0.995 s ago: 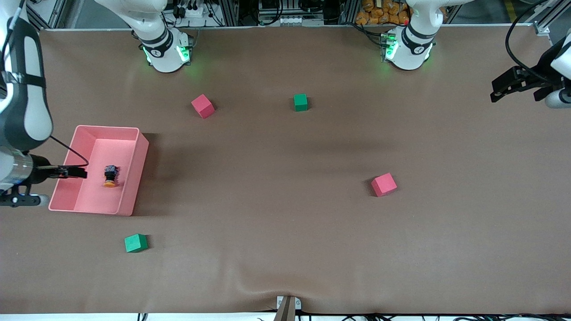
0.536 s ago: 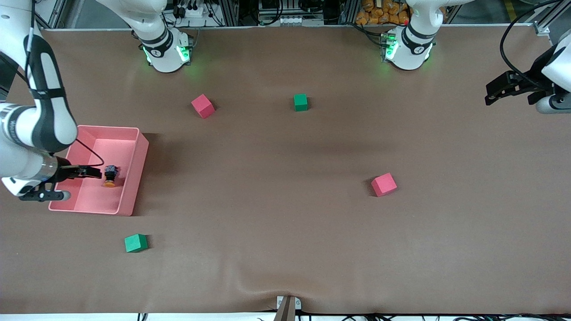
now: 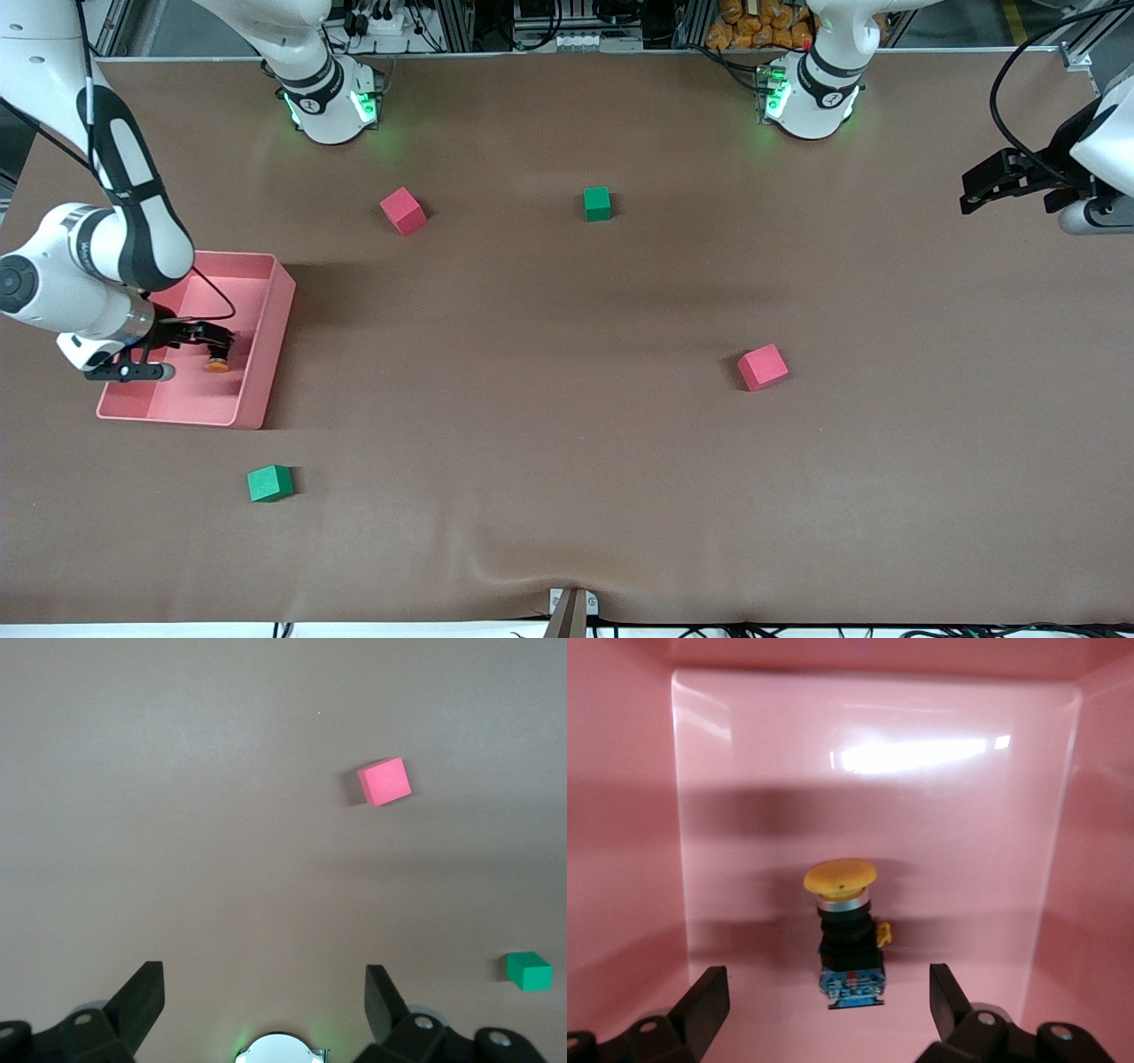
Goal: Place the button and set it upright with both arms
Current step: 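Grasp the yellow-capped button with the right gripper and lift it, then carry the button to mid-table with the right gripper while the left gripper approaches, then set the button on the table and open the right gripper, then grasp the button with the left gripper while the right gripper withdraws, then carry the button with the left gripper to the table center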
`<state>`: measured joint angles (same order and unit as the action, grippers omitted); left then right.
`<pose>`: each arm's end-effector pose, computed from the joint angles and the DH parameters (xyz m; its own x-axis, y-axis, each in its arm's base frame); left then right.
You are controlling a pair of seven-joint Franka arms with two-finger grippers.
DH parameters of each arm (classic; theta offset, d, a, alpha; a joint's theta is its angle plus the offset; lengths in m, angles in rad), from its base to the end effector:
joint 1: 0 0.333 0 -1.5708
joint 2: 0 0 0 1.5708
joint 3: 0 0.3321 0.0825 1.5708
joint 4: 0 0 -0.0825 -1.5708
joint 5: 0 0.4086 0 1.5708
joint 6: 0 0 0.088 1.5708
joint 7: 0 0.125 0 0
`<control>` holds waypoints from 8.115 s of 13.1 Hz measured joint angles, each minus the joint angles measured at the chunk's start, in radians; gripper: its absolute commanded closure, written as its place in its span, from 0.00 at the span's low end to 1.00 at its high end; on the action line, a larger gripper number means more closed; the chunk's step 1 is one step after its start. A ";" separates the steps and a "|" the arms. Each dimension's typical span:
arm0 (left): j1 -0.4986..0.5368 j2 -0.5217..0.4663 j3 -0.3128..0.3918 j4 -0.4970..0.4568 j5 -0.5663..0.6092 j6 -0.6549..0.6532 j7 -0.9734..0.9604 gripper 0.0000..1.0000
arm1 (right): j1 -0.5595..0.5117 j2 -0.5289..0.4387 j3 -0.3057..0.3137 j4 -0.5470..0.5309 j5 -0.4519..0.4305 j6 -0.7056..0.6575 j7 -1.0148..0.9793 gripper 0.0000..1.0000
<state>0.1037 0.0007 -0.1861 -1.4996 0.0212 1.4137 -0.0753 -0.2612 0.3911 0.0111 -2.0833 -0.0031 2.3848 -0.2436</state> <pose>0.5597 -0.0433 0.6440 0.9964 -0.0035 -0.0846 -0.0059 -0.9996 -0.0275 0.5784 -0.1478 0.2063 0.9963 -0.0038 -0.0862 -0.0058 -0.9997 -0.0238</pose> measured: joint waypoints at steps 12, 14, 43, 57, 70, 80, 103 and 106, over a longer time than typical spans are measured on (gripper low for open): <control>0.006 0.000 0.009 0.000 0.002 0.000 -0.001 0.00 | -0.012 0.073 -0.002 -0.039 0.003 0.141 -0.001 0.48; 0.006 0.003 0.009 -0.001 0.002 0.000 -0.001 0.00 | -0.024 0.078 -0.003 -0.043 0.003 0.141 -0.033 0.92; -0.095 0.398 -0.045 -0.023 -0.056 0.117 -0.066 0.00 | 0.790 0.249 0.032 0.667 0.242 -0.290 0.756 1.00; -0.261 0.566 -0.048 -0.021 -0.150 0.135 -0.228 0.00 | 1.059 0.475 0.013 0.712 0.242 -0.039 0.921 0.00; -0.480 0.832 -0.054 0.172 -0.295 0.421 -0.487 0.10 | 0.656 0.226 -0.066 0.886 0.230 -0.565 0.785 0.00; -0.544 0.919 -0.045 0.194 -0.307 0.473 -0.522 0.25 | 0.314 0.066 -0.067 0.933 0.196 -0.968 0.386 0.00; -0.599 0.881 -0.048 0.244 -0.305 0.570 -0.581 1.00 | 0.281 -0.408 0.019 0.583 0.057 -0.927 0.409 0.00; -0.635 0.815 -0.047 0.244 -0.206 0.642 -0.671 1.00 | 0.277 -0.408 0.008 0.595 0.055 -0.929 0.343 0.00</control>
<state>-0.5312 0.8158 -0.2328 -1.2560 -0.1846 2.0561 -0.7459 0.0159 -0.0166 0.0191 -1.4884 0.0518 1.4562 0.0990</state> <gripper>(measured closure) 0.595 0.000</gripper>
